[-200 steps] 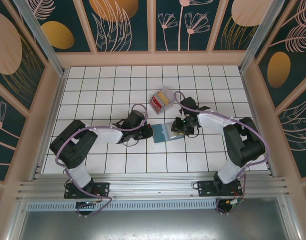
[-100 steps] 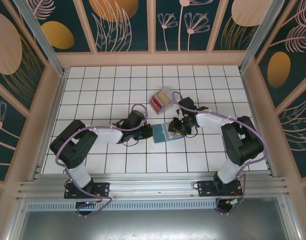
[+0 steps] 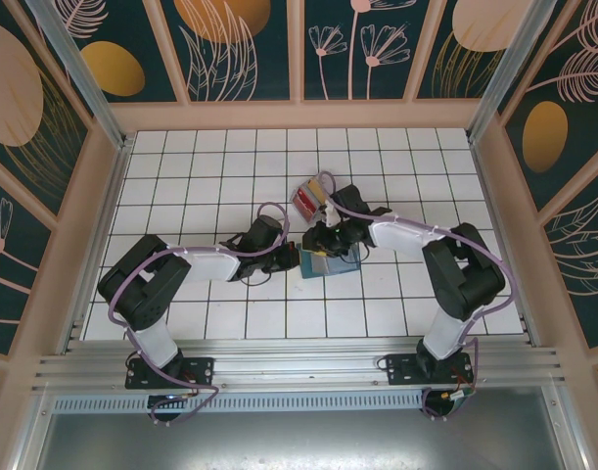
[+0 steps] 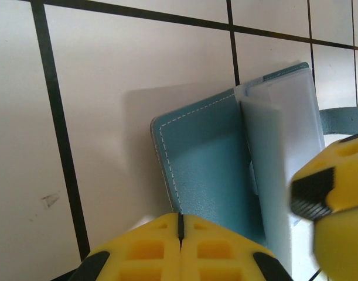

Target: Put the credit cards into the card holder

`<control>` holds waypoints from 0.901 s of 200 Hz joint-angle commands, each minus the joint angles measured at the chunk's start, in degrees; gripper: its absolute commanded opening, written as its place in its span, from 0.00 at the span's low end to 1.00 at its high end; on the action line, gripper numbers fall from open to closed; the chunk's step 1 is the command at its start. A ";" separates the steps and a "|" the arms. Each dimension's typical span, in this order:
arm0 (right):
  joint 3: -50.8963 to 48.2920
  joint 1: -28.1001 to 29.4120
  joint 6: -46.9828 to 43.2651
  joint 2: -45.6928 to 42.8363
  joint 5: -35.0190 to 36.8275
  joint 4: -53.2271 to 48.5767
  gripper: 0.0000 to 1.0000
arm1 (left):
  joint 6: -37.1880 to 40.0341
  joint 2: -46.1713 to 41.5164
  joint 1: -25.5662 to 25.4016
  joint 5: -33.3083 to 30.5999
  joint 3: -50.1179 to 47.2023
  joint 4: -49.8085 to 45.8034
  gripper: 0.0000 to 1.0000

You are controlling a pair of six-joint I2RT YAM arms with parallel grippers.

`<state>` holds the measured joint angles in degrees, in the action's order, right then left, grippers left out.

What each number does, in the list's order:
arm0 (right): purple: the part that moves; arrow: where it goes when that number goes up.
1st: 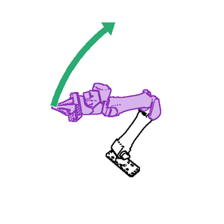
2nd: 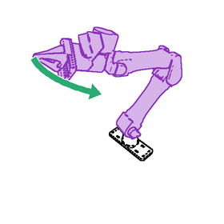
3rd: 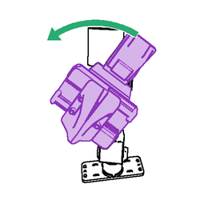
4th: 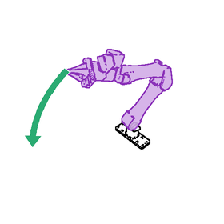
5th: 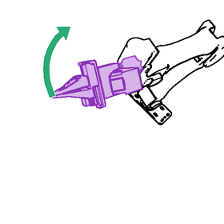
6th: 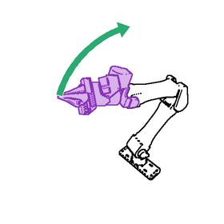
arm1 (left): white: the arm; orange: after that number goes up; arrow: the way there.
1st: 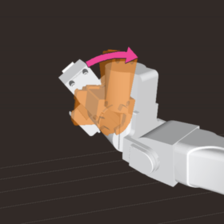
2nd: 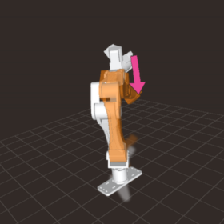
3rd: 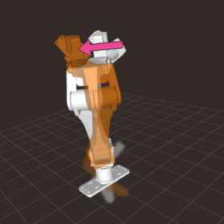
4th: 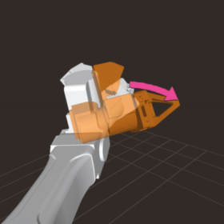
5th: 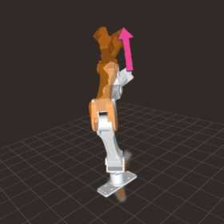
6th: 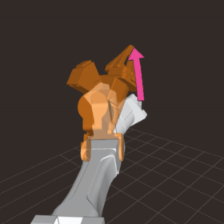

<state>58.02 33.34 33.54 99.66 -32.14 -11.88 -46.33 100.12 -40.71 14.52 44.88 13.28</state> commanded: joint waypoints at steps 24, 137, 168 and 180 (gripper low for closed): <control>-1.11 0.33 1.44 3.36 -1.25 3.09 0.36 | -1.35 -1.59 0.15 -0.77 -2.17 1.58 0.00; -5.89 -0.42 6.69 2.21 -0.78 9.77 0.31 | -6.36 -3.81 0.35 2.24 -6.39 12.57 0.51; -9.07 -0.91 9.68 0.25 -0.89 13.76 0.15 | -9.24 -2.28 0.28 2.94 -6.85 15.94 0.51; -9.69 -0.91 10.51 -0.08 -0.87 14.79 0.10 | -9.27 -0.57 0.30 2.43 -6.30 14.93 0.50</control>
<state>49.98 32.67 41.06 102.06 -32.86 -1.43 -53.25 97.71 -40.40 15.90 38.39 24.14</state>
